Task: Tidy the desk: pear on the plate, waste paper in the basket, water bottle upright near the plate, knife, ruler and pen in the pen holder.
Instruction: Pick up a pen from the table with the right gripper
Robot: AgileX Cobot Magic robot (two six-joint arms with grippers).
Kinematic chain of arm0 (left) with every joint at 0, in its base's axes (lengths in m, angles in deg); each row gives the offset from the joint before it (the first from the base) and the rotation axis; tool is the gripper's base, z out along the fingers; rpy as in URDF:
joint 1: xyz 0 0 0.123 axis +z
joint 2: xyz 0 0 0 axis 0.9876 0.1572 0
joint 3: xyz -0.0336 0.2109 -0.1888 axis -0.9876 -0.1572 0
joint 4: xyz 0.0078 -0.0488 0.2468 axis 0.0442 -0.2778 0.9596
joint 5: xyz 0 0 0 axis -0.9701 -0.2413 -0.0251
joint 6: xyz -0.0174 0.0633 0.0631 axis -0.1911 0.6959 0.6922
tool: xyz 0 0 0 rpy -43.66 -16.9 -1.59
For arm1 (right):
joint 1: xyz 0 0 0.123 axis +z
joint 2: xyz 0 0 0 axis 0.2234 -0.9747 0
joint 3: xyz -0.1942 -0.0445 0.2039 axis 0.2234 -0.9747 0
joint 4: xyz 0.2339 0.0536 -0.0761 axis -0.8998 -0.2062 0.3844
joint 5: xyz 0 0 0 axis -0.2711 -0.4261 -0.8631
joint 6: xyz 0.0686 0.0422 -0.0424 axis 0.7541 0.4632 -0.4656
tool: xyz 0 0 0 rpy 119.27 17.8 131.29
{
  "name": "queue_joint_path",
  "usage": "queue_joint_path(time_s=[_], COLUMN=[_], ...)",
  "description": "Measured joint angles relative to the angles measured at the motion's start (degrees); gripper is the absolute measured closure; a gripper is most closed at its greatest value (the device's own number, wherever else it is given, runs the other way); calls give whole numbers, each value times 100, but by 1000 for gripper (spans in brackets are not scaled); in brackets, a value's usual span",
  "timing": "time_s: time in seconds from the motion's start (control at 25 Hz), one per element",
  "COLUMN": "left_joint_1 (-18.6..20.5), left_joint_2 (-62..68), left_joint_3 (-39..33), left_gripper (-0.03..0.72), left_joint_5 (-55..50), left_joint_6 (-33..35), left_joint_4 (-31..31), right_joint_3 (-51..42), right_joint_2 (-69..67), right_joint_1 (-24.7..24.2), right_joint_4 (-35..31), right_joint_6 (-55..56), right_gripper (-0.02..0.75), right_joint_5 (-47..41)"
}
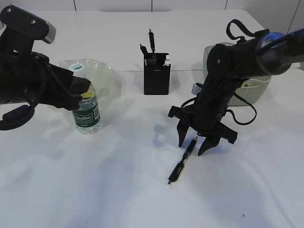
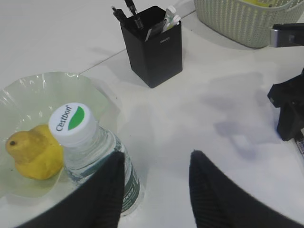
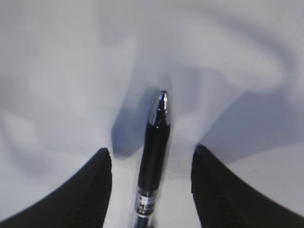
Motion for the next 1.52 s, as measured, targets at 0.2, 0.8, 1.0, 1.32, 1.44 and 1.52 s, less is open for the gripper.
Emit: queue_joint_path(time_s=[0.2,0.8,1.0,1.32,1.44,1.52], left_joint_1=[0,0,0,0,0,0], left_joint_2=[0,0,0,0,0,0], left_joint_3=[0,0,0,0,0,0], left_gripper=[372,372,372,372,372,372], left_joint_5=[0,0,0,0,0,0], left_joint_6=[0,0,0,0,0,0], left_joint_4=[0,32,41,44,44,44], right_joint_3=[21,25,25,25,25,25], right_joint_2=[-22,-22,-22,-22,-27,-35], right_joint_1=[0,0,0,0,0,0], right_joint_4=[-21,122,211,223,233,233], right_joint_6=[3,13,13,104,117,117], right_gripper=[333,394,400,430,489,519], right_joint_5=[-22,-180,-285,-295,-318,-329])
